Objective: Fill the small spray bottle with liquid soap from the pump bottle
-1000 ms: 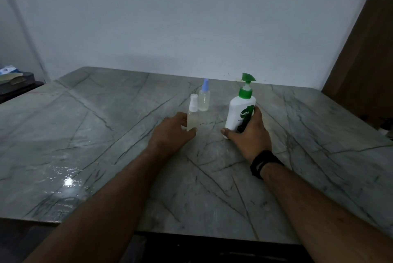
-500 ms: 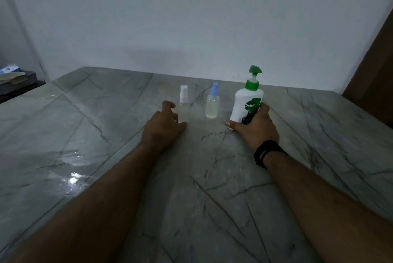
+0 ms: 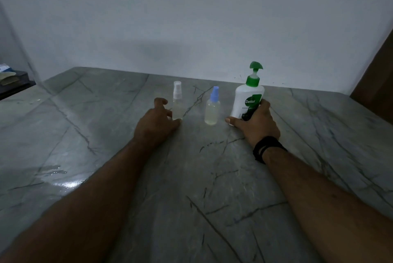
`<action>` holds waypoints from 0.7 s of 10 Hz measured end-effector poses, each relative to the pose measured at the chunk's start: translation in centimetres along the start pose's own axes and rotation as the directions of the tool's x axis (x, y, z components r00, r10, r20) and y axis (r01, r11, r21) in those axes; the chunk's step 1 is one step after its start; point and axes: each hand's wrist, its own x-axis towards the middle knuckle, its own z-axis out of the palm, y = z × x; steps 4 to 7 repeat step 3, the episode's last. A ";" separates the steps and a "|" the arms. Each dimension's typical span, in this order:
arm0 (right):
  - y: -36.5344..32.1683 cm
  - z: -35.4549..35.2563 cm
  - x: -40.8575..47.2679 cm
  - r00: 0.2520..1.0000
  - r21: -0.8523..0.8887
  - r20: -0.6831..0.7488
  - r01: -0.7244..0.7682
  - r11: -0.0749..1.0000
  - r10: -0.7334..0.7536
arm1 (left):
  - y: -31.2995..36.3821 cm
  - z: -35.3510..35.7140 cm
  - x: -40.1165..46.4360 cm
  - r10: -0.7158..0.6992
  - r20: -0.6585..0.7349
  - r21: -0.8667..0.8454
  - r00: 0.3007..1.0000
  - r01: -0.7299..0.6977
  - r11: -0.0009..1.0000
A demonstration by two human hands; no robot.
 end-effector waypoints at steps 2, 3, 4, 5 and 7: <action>-0.2 -0.1 -0.1 1.000 0.033 0.009 -0.010 0.999 0.010 | 0.1 0.0 0.0 -0.015 0.012 -0.027 1.000 0.016 1.000; -0.3 -0.2 -0.2 0.999 0.095 -0.031 -0.021 0.995 0.024 | 0.4 -0.1 -0.4 -0.023 0.018 -0.037 1.000 0.024 0.999; -0.3 -0.2 -0.2 0.999 0.095 -0.031 -0.021 0.995 0.024 | 0.4 -0.1 -0.4 -0.023 0.018 -0.037 1.000 0.024 0.999; -0.3 -0.2 -0.2 0.999 0.095 -0.031 -0.021 0.995 0.024 | 0.4 -0.1 -0.4 -0.023 0.018 -0.037 1.000 0.024 0.999; -0.3 -0.2 -0.2 0.999 0.095 -0.031 -0.021 0.995 0.024 | 0.4 -0.1 -0.4 -0.023 0.018 -0.037 1.000 0.024 0.999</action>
